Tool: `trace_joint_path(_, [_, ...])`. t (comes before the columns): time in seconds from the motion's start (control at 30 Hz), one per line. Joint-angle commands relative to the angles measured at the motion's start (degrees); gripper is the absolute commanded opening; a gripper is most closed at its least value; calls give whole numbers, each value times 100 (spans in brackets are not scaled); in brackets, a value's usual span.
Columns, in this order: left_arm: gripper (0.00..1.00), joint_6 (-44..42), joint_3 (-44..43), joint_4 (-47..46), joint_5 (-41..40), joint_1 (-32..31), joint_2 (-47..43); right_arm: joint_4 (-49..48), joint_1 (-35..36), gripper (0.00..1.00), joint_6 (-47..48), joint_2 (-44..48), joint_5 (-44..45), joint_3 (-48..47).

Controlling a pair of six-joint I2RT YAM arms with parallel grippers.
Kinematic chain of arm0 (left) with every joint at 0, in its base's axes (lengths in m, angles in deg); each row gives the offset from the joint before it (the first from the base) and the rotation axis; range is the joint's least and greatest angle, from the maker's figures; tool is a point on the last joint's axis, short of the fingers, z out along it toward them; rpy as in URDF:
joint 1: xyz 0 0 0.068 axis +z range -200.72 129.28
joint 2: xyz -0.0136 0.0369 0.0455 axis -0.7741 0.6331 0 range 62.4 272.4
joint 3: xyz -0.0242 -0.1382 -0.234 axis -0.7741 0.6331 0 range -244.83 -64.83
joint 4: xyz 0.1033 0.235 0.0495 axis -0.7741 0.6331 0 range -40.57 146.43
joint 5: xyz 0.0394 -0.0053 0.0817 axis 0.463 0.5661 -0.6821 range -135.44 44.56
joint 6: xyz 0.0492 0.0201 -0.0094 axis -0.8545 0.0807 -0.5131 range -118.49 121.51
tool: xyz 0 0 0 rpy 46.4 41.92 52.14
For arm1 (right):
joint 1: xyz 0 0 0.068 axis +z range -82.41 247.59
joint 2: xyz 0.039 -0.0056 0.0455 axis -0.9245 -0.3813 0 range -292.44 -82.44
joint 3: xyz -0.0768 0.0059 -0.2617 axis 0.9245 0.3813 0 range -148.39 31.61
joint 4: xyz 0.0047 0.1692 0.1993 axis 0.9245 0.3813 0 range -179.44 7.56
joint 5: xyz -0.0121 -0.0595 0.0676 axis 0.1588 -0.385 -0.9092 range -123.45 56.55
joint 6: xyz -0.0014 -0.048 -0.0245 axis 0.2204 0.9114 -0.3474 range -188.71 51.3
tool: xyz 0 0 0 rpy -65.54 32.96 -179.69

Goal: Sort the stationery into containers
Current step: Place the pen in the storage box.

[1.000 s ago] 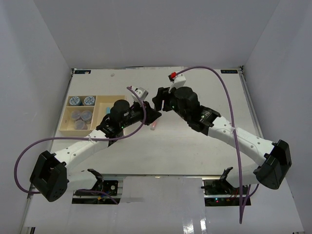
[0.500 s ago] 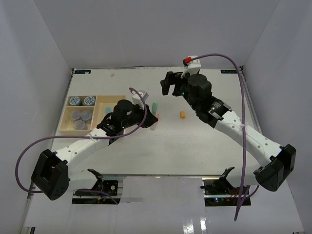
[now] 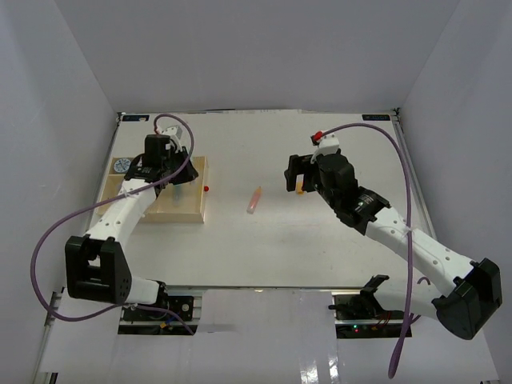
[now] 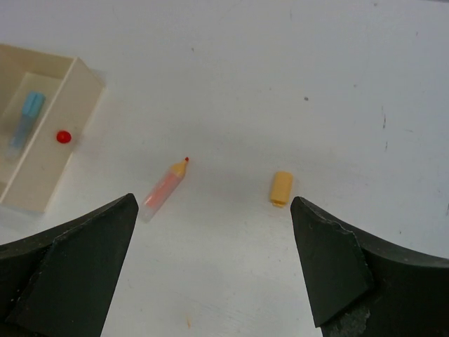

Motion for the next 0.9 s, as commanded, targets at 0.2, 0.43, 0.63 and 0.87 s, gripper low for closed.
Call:
trace_joint_path(0.2, [36, -316, -283, 664, -84, 824, 1021, 391, 10, 95, -266, -467, -531, 293])
trace_joint_path(0.43, [59, -334, -407, 559, 13, 886, 1277, 444, 168, 92, -538, -1258, -638, 135])
trace_joint_path(0.63, [77, -351, -161, 313, 83, 886, 944, 558, 335, 90, -854, -2041, -419, -331])
trace_joint_path(0.87, [97, -246, 401, -380, 487, 886, 83, 698, 642, 89, -1425, -3138, -191, -1095])
